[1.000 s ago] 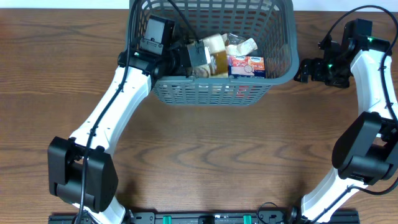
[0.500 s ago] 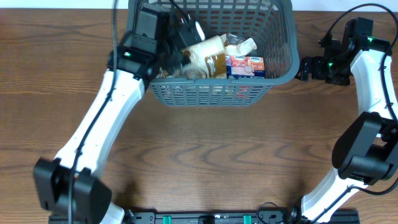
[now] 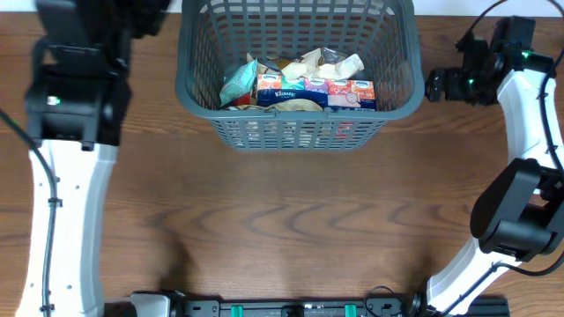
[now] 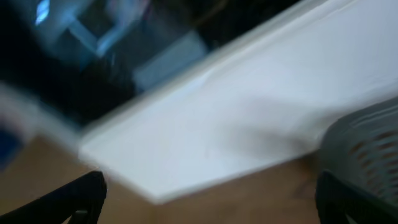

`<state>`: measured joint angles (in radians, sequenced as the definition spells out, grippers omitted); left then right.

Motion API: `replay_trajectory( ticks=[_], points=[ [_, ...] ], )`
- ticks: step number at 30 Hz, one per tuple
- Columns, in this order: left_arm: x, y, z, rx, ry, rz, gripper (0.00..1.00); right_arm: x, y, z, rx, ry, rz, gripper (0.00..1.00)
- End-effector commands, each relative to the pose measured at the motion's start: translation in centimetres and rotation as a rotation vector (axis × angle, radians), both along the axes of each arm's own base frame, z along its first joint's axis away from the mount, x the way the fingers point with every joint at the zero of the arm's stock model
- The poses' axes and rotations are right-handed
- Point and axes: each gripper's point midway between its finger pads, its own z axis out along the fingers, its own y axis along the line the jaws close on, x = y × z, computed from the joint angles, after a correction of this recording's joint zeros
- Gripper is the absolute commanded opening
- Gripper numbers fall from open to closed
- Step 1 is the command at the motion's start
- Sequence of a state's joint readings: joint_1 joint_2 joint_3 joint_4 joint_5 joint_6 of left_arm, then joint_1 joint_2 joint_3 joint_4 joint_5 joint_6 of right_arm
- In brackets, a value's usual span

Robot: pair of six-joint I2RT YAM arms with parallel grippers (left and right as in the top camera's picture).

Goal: Pack container

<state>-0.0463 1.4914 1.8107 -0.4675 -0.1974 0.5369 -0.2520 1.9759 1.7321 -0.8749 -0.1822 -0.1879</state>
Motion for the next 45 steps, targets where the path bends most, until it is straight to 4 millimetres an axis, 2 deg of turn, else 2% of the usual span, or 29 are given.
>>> replay_trajectory(
  ticks=[1,3,5,8,10,14,17,20,23,28,33,40,43,45],
  points=[
    [-1.2,5.6,-0.8,-0.261,-0.041,0.226,0.99,2.5,0.1,7.4,-0.069,-0.204,0.029,0.99],
    [-2.2,8.7,-1.7,-0.377,-0.052,0.336,0.99,3.1,-0.9,10.8,-0.134,-0.284,-0.002,0.99],
    [-3.1,11.4,-2.5,-0.462,-0.070,0.429,0.99,2.9,-2.3,13.7,-0.211,-0.335,-0.051,0.99],
    [-4.3,13.8,-3.1,-0.491,-0.074,0.488,0.99,1.5,-4.1,17.3,-0.295,-0.387,-0.168,0.99],
    [-5.1,13.9,-3.3,-0.509,-0.062,0.470,0.99,-0.1,-4.6,20.0,-0.319,-0.433,-0.230,0.99],
    [-6.8,12.4,-4.3,-0.545,-0.029,0.420,0.99,-3.6,-3.8,24.4,-0.289,-0.515,-0.282,0.99],
    [-8.4,11.1,-6.2,-0.571,-0.001,0.383,0.99,-6.3,-3.0,25.7,-0.252,-0.537,-0.312,0.99],
    [-10.4,10.3,-8.4,-0.569,0.004,0.375,0.99,-8.8,-2.3,24.9,-0.241,-0.529,-0.321,0.99],
    [-12.5,9.3,-10.5,-0.555,-0.004,0.345,0.99,-11.8,-1.6,23.0,-0.233,-0.507,-0.326,0.99],
    [-15.7,6.2,-13.4,-0.594,-0.001,0.226,0.99,-17.2,0.4,18.9,-0.222,-0.494,-0.310,0.99],
    [-18.2,4.3,-15.8,-0.596,0.008,0.161,0.99,-22.2,2.5,14.2,-0.206,-0.484,-0.266,0.99],
    [-19.5,0.8,-17.3,-0.522,0.074,0.027,0.99,-26.5,5.5,9.7,-0.159,-0.500,-0.152,0.99],
    [-19.8,-1.1,-18.3,-0.526,0.136,-0.031,0.99,-27.0,6.2,10.0,-0.147,-0.545,-0.129,0.99],
    [-19.9,-2.1,-18.6,-0.524,0.157,-0.066,0.99,-27.5,6.2,9.5,-0.145,-0.521,-0.128,0.99]
  ],
)
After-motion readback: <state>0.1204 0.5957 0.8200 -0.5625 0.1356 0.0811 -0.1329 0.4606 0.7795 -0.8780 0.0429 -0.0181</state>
